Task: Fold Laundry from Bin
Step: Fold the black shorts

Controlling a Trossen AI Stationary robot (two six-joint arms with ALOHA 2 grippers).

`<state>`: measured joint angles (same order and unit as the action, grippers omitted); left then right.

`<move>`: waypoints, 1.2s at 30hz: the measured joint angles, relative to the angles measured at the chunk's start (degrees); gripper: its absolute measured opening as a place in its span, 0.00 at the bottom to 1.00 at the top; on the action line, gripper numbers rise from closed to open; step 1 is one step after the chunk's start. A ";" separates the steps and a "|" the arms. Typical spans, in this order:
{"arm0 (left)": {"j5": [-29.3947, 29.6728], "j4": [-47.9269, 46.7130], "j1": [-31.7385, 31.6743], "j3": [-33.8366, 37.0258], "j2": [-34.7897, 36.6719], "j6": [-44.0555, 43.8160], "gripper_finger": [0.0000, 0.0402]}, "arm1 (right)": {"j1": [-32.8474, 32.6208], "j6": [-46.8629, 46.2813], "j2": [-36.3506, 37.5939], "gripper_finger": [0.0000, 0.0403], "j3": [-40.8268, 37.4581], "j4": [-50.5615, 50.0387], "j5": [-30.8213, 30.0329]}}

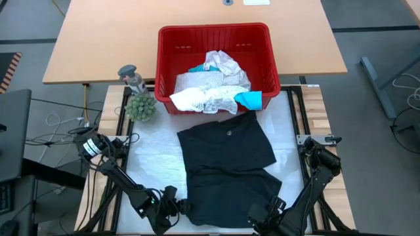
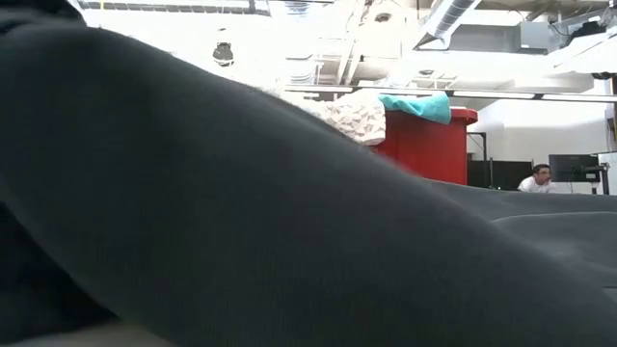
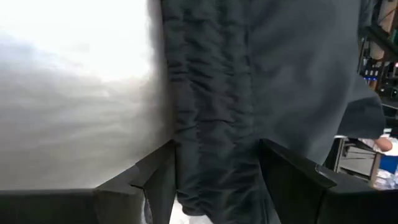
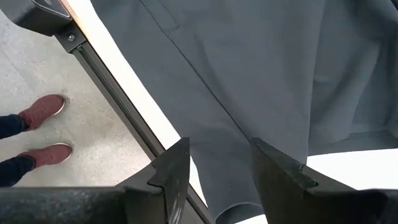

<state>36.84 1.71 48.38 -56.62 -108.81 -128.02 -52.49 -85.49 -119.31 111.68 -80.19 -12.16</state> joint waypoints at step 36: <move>-13.38 -18.63 -8.69 0.02 28.86 22.44 0.00 | 0.09 3.77 0.00 0.34 0.00 3.92 -6.53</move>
<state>23.46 -16.92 39.70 -56.60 -79.95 -105.58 -52.40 -81.72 -119.31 111.68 -76.27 -18.70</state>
